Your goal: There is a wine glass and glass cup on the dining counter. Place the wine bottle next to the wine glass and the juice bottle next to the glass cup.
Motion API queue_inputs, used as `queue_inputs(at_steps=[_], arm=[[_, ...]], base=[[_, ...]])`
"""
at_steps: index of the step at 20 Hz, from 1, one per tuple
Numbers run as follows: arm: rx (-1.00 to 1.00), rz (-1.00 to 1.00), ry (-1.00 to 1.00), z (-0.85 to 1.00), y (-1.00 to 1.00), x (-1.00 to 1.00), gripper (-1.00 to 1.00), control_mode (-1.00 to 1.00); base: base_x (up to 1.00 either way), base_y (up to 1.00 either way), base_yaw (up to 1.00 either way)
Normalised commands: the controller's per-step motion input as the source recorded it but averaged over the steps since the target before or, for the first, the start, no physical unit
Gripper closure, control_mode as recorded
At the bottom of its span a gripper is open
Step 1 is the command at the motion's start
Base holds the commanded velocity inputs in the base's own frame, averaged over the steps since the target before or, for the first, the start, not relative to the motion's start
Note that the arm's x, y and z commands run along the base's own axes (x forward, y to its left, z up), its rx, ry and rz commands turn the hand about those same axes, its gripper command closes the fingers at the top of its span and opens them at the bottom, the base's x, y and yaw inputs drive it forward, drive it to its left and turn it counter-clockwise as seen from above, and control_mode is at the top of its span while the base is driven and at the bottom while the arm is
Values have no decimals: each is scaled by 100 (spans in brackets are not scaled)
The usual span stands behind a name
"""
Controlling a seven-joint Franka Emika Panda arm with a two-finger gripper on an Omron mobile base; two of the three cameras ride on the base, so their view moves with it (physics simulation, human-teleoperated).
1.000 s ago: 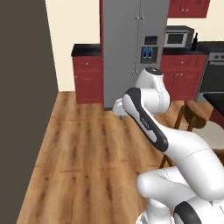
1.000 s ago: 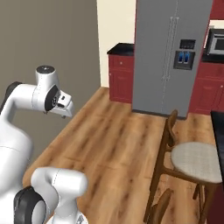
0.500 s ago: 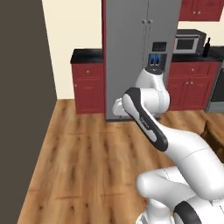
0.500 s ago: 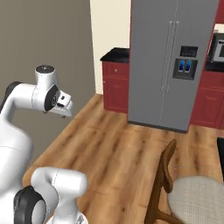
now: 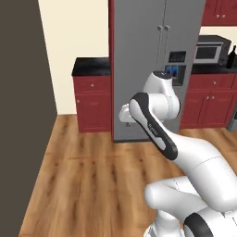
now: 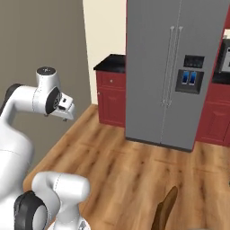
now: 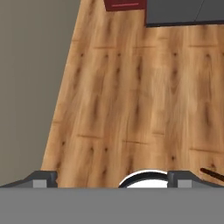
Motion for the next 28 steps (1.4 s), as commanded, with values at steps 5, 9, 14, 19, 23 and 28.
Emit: queue_inputs(at_steps=[5, 9, 14, 19, 23, 28], arm=[[0, 0, 0, 0, 0, 0, -100, 100], [0, 0, 0, 0, 0, 0, -100, 100], [0, 0, 0, 0, 0, 0, -100, 100], [0, 0, 0, 0, 0, 0, -100, 100], [0, 0, 0, 0, 0, 0, -100, 100], [0, 0, 0, 0, 0, 0, -100, 100]], base=[[80, -6, -3], [77, -7, -6], [68, -4, -19], [54, 0, -36], [54, 0, -37], [55, 0, -36]])
